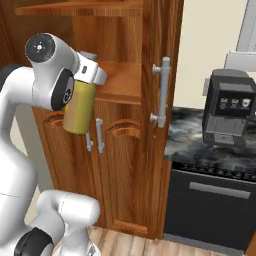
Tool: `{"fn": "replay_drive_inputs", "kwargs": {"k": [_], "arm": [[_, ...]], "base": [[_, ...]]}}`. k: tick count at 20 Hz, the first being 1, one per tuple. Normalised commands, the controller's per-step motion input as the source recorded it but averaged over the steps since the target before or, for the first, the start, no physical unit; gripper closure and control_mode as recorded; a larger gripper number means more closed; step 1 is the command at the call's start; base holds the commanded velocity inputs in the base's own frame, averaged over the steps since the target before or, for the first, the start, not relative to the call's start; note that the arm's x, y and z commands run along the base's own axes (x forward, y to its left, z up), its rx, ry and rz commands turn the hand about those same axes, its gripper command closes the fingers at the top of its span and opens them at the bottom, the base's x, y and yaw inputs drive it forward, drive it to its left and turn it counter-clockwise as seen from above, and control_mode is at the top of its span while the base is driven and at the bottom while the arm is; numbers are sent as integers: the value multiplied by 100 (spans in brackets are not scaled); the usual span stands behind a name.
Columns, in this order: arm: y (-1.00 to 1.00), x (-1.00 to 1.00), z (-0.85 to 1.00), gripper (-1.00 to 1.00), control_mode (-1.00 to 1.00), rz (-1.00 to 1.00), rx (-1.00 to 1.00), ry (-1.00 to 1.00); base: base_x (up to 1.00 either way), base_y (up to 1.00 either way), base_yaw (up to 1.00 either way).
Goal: Pick the juice, can, bottled drink from the counter and place them in the open cabinet.
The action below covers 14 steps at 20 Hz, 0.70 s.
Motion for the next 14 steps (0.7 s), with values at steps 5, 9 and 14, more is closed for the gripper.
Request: {"fn": "replay_drive_inputs", "kwargs": {"k": [5, 9, 14], "arm": [[0, 0, 0, 100, 100, 0, 0, 0], [0, 0, 0, 100, 100, 0, 0, 0], [0, 0, 0, 100, 100, 0, 0, 0]], "base": [[60, 45, -28], [50, 43, -24], [50, 41, -24]]}}
